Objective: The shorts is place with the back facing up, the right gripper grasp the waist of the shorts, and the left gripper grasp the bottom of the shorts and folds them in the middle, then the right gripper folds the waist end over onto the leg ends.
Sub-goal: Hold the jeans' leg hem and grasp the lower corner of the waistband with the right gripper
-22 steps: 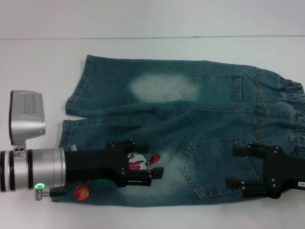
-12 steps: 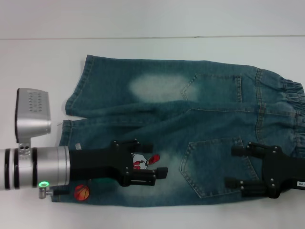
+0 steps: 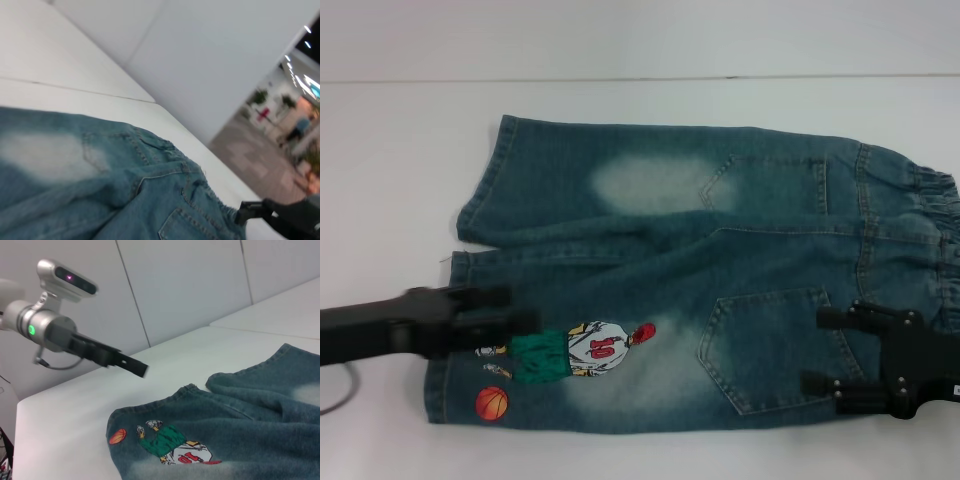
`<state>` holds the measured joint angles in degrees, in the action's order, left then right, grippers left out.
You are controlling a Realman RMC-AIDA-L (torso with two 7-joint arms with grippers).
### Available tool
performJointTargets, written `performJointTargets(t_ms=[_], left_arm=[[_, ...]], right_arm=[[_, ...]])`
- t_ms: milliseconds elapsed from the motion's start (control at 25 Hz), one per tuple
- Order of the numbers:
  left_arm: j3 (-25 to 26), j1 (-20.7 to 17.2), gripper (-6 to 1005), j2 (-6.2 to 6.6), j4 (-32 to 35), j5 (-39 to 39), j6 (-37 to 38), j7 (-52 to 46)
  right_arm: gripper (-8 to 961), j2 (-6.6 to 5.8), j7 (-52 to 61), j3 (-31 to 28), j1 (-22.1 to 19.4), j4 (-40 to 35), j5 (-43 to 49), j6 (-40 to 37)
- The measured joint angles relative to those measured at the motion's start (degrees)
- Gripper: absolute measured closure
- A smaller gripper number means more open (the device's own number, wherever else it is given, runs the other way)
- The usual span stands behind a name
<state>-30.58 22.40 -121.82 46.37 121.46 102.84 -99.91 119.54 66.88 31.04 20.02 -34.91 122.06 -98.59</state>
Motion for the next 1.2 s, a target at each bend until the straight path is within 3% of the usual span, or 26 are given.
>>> performJointTargets(t_ms=[200, 400, 640, 1200], left_arm=[[3.78, -1.02, 123, 1.88, 4.48, 4.66, 5.05, -12.50], [7.56, -0.79, 122, 2.68, 7.28, 13.10, 3.91, -18.24], [8.12, -0.56, 122, 2.77, 6.80, 19.56, -1.65, -18.94], [6.82, 1.19, 122, 2.06, 5.35, 23.70, -3.12, -19.10]], right_arm=[[8, -0.07, 0.00, -0.11, -0.16, 0.03, 0.00, 0.10], [8, -0.09, 0.00, -0.11, -0.16, 0.00, 0.00, 0.08], [8, -0.11, -0.08, -0.11, -0.10, -0.06, 0.03, 0.43], [9, -0.14, -0.09, -0.10, 0.40, -0.06, 0.03, 1.16]])
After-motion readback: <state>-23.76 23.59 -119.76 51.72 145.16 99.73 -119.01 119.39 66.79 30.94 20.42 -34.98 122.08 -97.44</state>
